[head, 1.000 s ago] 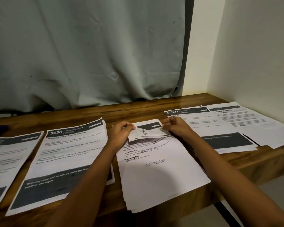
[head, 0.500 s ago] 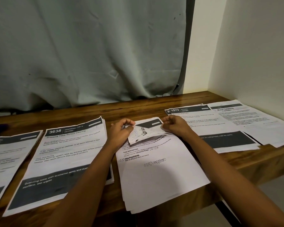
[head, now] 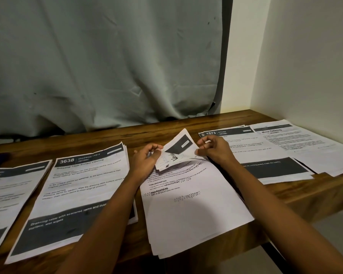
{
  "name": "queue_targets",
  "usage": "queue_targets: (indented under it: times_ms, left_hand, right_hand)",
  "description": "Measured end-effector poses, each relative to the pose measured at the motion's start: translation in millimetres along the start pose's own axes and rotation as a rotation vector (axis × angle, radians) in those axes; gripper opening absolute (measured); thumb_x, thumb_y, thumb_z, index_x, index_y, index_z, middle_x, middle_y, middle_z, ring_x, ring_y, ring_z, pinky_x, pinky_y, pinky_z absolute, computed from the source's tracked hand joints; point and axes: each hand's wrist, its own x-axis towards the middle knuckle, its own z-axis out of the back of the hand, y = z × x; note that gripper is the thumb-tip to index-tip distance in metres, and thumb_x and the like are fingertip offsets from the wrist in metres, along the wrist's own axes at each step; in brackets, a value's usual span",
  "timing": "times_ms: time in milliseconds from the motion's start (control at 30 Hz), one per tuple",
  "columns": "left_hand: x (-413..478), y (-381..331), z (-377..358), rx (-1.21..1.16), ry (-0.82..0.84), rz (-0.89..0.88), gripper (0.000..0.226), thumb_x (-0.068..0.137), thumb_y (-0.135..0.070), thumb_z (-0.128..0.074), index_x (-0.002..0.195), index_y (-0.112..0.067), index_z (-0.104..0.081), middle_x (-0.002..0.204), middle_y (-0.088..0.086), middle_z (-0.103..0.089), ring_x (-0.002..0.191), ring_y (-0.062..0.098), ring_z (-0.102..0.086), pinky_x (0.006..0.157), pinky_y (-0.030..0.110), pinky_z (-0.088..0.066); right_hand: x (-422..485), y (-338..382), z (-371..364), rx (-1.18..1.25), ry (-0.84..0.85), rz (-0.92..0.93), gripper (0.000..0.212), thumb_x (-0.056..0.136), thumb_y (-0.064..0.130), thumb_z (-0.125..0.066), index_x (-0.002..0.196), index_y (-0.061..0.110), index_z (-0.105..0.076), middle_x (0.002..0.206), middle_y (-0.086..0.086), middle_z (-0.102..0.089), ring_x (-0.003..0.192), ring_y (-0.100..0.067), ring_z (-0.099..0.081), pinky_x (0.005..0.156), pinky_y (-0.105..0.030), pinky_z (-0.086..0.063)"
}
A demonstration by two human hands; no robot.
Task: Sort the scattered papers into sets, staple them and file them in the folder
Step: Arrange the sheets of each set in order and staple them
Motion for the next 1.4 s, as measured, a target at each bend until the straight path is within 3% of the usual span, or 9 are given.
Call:
queue_targets:
  times_ms: [133, 267, 467, 633, 733, 867, 1000, 1133, 1400]
  left_hand:
    - [0.2, 0.1, -1.4, -0.004, 0.006, 0.003, 0.027, 0.076, -0.061, -0.050, 0.098, -0.050, -0.063, 0.100, -0.019, -0.067, 0.106, 0.018, -0.062, 0.106, 0.059, -0.036]
    - [-2.0, -1.4, -1.3, -0.015, 0.023, -0.014, 0.037, 0.073, -0.074, -0.045, 0.106, -0.060, -0.056, 0.113, -0.019, -0.063, 0.121, 0.026, -0.055, 0.107, 0.057, -0.035]
    - [-8.8, -13.3, -0.8, 0.154, 0.013, -0.093, 0.036, 0.097, -0.052, -0.037, 0.132, -0.050, -0.046, 0.145, -0.005, -0.046, 0.140, 0.023, -0.032, 0.118, 0.054, -0.003]
    - [-6.7, -9.9, -0.1, 0.106, -0.021, -0.073, 0.027, 0.096, -0.054, -0.035, 0.094, -0.052, -0.062, 0.127, -0.008, -0.052, 0.128, 0.018, -0.042, 0.116, 0.054, -0.016]
    - [-5.9, -8.5, -1.9, 0.072, -0.048, -0.033, 0.041, 0.099, -0.049, -0.035, 0.092, -0.030, -0.070, 0.107, -0.015, -0.059, 0.114, 0.012, -0.050, 0.115, 0.053, -0.020]
    - [-4.2, -6.4, -0.1, 0.043, -0.020, -0.018, 0.027, 0.096, -0.043, -0.049, 0.086, -0.028, -0.069, 0.093, -0.015, -0.068, 0.111, 0.016, -0.056, 0.117, 0.053, -0.013]
    - [-2.4, -4.1, -0.2, 0.068, 0.011, -0.030, 0.013, 0.090, -0.032, -0.062, 0.080, -0.028, -0.068, 0.100, -0.017, -0.068, 0.117, 0.018, -0.053, 0.117, 0.055, -0.009]
    - [-5.9, -5.8, -0.9, 0.094, 0.011, -0.038, 0.009, 0.090, -0.030, -0.063, 0.084, -0.024, -0.066, 0.106, -0.012, -0.068, 0.117, 0.015, -0.054, 0.118, 0.052, 0.002]
    - [-8.3, -9.2, -1.8, 0.094, 0.011, -0.061, 0.009, 0.092, -0.028, -0.061, 0.087, -0.022, -0.066, 0.099, -0.018, -0.066, 0.104, 0.006, -0.056, 0.118, 0.052, -0.001]
  right_hand:
    - [-4.3, 1.7, 1.8, -0.052, -0.019, 0.091, 0.018, 0.076, 0.016, -0.079, 0.091, 0.013, -0.070, 0.073, 0.001, -0.067, 0.072, -0.011, -0.063, 0.063, -0.021, -0.045]
    - [-6.5, 3.5, 0.0, 0.099, 0.019, 0.163, 0.008, 0.076, 0.012, -0.078, 0.082, 0.014, -0.074, 0.085, 0.001, -0.072, 0.087, -0.016, -0.066, 0.079, -0.026, -0.048]
    - [-9.2, 10.7, 4.1, 0.193, 0.312, 0.152, 0.009, 0.085, 0.008, -0.067, 0.087, 0.013, -0.073, 0.119, 0.003, -0.066, 0.112, -0.010, -0.059, 0.093, -0.023, -0.045]
    - [-14.0, 10.3, 7.5, 0.168, 0.505, 0.140, 0.023, 0.098, 0.018, -0.049, 0.094, 0.010, -0.070, 0.107, -0.008, -0.071, 0.104, -0.020, -0.066, 0.090, -0.025, -0.050]
    - [-12.3, 7.1, 8.5, 0.227, 0.559, 0.136, 0.030, 0.101, 0.021, -0.042, 0.094, 0.008, -0.069, 0.108, -0.015, -0.070, 0.109, -0.029, -0.064, 0.100, -0.038, -0.046]
    - [-9.1, 5.5, 7.5, 0.252, 0.615, 0.138, 0.029, 0.100, 0.018, -0.043, 0.095, 0.010, -0.070, 0.108, -0.018, -0.070, 0.110, -0.033, -0.063, 0.101, -0.041, -0.046]
    - [-6.3, 3.4, 5.5, 0.297, 0.457, 0.086, 0.022, 0.097, 0.015, -0.051, 0.091, 0.011, -0.071, 0.105, -0.014, -0.071, 0.105, -0.031, -0.064, 0.091, -0.036, -0.051]
    - [-1.1, -6.6, 6.8, -0.207, 0.069, 0.098, 0.010, 0.086, 0.022, -0.069, 0.091, 0.014, -0.068, 0.092, 0.002, -0.068, 0.087, -0.011, -0.060, 0.077, -0.022, -0.047]
    - [-5.0, 4.7, 2.7, -0.197, 0.116, -0.107, 0.039, 0.072, 0.022, -0.083, 0.101, 0.017, -0.057, 0.086, 0.009, -0.061, 0.079, -0.006, -0.056, 0.061, -0.021, -0.043]
